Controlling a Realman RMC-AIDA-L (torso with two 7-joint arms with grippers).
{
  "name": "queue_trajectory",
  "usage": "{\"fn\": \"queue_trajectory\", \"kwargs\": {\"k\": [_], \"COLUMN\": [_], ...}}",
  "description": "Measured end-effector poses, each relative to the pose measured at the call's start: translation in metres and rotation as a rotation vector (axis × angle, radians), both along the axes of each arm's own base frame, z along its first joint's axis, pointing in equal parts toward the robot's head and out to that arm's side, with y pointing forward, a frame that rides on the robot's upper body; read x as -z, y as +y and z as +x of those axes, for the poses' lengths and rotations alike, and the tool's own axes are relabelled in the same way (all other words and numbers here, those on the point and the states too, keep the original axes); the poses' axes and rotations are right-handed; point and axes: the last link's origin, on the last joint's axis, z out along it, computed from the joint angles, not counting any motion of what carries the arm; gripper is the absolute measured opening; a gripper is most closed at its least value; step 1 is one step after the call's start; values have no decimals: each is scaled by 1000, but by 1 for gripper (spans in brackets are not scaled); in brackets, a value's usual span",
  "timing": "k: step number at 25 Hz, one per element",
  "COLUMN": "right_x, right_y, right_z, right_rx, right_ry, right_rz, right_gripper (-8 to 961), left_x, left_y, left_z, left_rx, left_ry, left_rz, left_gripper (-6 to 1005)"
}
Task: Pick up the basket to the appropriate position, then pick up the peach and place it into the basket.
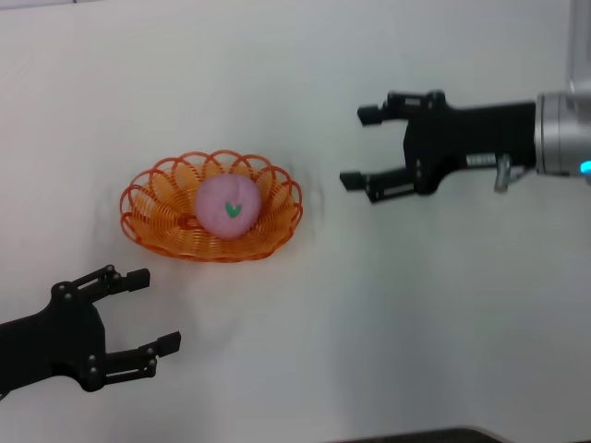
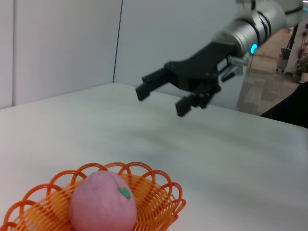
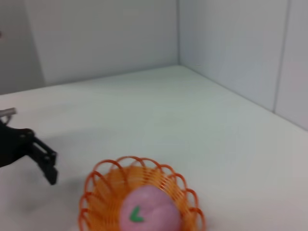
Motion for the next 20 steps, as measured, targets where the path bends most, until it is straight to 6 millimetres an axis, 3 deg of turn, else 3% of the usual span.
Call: {"fn": "queue_trajectory", "kwargs": {"k": [11, 20], "right_x": [19, 33], "right_y": [-61, -85], "right_z": [47, 66], "right_rx": [-48, -13], "right_ry": [173, 130], "right_rz": [68, 1], "right_gripper": [941, 941], "left_x": [-1, -1], "left_y": [0, -3], "left_z": [0, -3], "left_rx": [-9, -20], "left_ry": [-11, -1], "left_rz": [9, 6], "left_gripper": [876, 876]}}
